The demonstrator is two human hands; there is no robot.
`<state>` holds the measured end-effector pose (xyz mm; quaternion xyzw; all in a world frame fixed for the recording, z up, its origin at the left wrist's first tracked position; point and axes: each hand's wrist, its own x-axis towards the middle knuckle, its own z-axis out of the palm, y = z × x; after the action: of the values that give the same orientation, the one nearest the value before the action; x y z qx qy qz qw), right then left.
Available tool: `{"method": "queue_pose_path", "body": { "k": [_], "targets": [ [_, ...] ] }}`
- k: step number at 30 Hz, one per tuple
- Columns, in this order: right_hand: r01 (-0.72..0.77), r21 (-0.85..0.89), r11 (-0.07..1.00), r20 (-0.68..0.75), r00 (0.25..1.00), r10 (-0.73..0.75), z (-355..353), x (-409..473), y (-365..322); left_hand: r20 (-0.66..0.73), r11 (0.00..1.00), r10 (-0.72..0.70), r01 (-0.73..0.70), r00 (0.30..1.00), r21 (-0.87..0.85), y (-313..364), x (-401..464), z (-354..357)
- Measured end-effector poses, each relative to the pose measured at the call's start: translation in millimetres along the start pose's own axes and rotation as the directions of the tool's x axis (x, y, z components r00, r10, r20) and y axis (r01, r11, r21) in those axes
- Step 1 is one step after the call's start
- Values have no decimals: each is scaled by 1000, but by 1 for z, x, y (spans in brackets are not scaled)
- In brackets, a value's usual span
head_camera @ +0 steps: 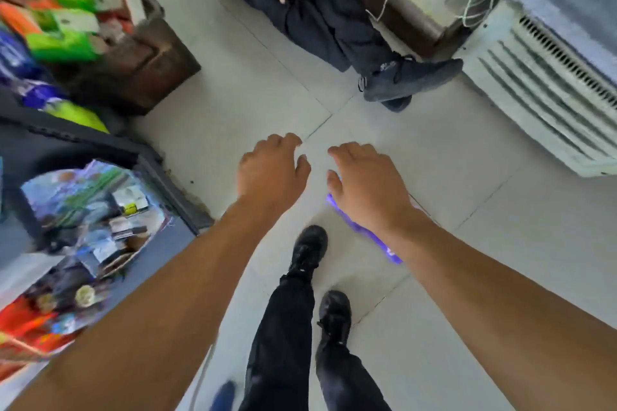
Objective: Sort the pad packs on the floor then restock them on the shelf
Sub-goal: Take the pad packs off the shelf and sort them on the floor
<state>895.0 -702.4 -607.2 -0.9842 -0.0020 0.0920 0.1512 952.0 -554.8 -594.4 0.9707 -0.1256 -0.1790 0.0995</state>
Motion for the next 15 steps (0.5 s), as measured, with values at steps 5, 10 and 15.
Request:
{"method": "queue_pose_path", "body": {
  "k": [5,10,15],
  "targets": [
    [218,-4,976,-5,976,-218,-16,-3,-96,-142,966,-246,230,959,-119,-72,-82,-60],
    [400,41,916,-36,917,-398,-33,-3,-202,-290,905,-417,364,861,-221,-143,-156,-112],
    [521,156,839,-55,853,-519,-42,0,-302,-362,790,-607,484,708,-377,-221,-214,-144]
  ]
}}
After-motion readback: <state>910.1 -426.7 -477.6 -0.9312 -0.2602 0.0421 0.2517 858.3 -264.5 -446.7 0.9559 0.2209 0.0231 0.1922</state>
